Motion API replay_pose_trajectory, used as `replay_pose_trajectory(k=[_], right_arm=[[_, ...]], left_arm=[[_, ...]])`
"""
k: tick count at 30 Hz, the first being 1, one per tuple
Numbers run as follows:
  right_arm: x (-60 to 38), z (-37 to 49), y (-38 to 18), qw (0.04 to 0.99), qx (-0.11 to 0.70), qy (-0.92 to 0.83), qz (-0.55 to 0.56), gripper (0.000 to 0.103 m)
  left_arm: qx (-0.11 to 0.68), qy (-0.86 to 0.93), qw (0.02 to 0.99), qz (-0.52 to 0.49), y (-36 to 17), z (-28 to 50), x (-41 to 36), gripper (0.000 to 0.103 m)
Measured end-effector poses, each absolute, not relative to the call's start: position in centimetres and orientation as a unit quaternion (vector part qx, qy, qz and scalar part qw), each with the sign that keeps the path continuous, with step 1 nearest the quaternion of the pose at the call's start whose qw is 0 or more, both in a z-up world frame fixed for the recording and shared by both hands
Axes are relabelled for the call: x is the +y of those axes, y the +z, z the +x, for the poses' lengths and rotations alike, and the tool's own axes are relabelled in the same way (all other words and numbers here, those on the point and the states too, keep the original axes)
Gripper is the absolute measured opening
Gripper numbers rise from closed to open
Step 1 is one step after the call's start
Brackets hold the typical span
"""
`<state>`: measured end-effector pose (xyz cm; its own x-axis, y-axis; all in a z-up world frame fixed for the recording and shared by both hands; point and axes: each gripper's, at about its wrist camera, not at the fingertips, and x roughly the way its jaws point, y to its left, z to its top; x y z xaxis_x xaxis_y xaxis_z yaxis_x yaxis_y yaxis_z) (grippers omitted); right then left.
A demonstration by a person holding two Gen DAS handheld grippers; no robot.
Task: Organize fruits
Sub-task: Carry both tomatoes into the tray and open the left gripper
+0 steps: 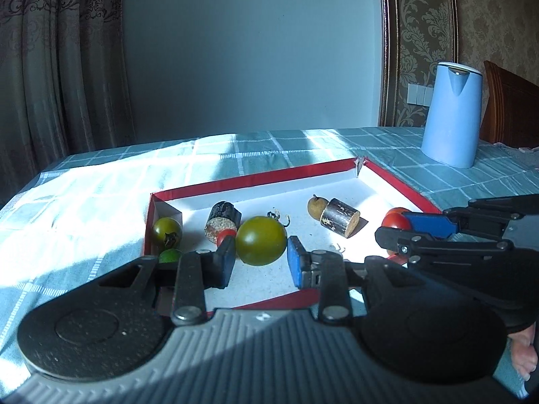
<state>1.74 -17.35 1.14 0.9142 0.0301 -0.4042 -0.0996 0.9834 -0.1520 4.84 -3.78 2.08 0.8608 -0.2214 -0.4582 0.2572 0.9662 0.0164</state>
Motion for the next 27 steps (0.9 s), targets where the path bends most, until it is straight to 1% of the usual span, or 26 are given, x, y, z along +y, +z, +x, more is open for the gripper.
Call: replay_pose_trajectory(k=[9, 27], right_arm=[[-17.2, 5.7, 0.4, 0.969, 0.237, 0.015, -0.065, 0.023], [-16.1, 7.3, -0.2, 0.965, 0.253, 0.023, -0.072, 0.023]], left_arm=[[0.256, -0.093, 0.962, 0.014, 1.0, 6.9, -2.8, 0.03], [0.273, -0.067, 0.96, 0.013, 0.3, 7.9, -2.5, 0.03]])
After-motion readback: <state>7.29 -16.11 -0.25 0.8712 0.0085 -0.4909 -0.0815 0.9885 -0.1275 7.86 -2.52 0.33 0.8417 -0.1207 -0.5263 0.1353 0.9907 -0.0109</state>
